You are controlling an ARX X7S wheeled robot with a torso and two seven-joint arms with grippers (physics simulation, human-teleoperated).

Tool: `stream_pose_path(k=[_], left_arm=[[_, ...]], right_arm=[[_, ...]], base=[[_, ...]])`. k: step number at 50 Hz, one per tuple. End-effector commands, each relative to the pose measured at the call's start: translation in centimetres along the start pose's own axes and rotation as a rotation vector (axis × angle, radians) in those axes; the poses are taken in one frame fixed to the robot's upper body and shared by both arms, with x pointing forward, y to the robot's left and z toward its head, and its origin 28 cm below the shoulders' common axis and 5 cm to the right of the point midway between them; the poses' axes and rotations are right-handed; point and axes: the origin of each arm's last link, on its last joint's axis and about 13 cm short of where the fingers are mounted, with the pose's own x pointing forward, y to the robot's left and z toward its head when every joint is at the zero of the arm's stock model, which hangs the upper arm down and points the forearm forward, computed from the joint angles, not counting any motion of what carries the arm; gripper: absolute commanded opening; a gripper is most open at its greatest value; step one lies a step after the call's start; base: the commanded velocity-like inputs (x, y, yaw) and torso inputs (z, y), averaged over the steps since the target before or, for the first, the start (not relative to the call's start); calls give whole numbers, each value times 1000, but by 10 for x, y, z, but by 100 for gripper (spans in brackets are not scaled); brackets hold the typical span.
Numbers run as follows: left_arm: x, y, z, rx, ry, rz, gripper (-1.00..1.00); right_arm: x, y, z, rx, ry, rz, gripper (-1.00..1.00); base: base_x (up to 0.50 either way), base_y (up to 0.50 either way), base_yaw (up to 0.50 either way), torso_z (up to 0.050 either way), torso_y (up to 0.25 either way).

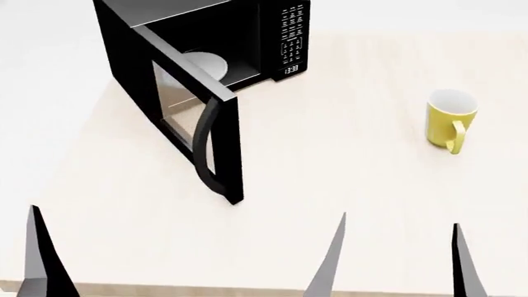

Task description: Close the microwave.

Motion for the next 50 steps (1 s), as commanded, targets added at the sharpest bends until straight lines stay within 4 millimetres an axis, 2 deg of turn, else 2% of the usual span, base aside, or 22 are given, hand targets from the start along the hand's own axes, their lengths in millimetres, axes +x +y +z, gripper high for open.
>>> stream_pose_path(k=[1,18,50], left_arm=[[0,0,-2,3,5,0,100],[-1,-1,-1,1,8,-4,100],[-2,-1,-1,0,8,-8,100]], right_arm=[[0,1,3,1,-2,6,100],[1,3,6,42,28,21,100],[-2,5,6,15,6,56,100]], base=[[0,0,0,0,0],[63,0,0,0,0],[494,7,0,0,0]])
